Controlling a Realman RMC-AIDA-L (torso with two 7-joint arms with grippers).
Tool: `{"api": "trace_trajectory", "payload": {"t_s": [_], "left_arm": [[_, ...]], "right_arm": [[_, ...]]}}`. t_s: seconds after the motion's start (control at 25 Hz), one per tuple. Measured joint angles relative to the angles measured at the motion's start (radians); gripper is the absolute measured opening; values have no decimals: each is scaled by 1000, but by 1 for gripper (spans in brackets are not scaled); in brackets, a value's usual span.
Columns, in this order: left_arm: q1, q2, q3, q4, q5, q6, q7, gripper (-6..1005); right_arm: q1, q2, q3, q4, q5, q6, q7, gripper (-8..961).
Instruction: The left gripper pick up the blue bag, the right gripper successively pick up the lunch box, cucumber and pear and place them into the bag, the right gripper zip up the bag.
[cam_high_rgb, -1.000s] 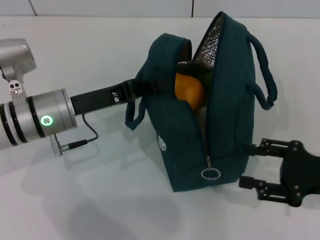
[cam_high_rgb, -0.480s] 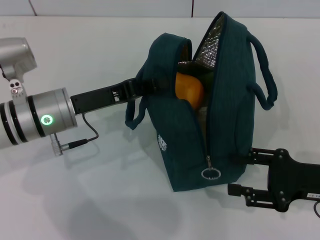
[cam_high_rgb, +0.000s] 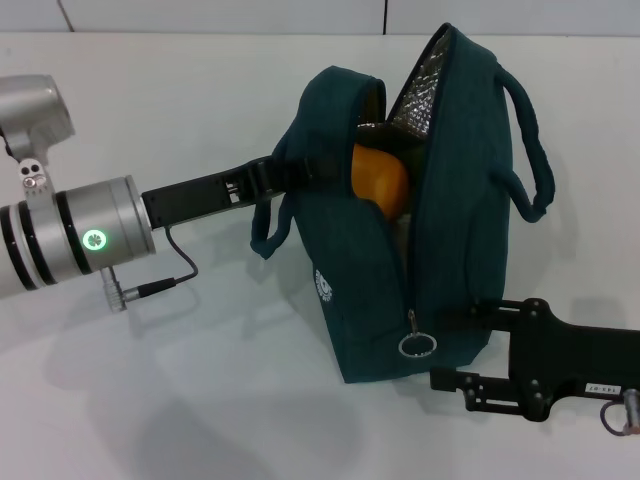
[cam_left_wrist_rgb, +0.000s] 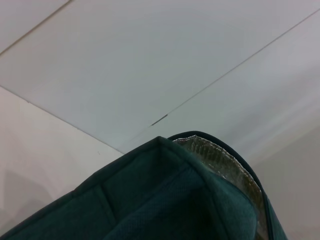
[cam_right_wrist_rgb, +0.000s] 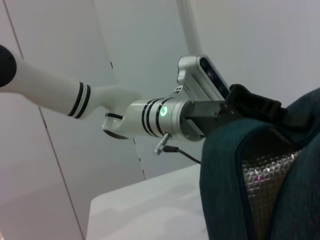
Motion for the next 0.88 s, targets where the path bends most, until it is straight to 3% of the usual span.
{"api": "trace_trajectory", "payload": {"t_s": [0.88], "left_arm": [[-1, 0, 0, 0, 0, 0, 0, 47]], "right_arm": [[15, 0, -37, 31, 2, 43, -1, 626]]}}
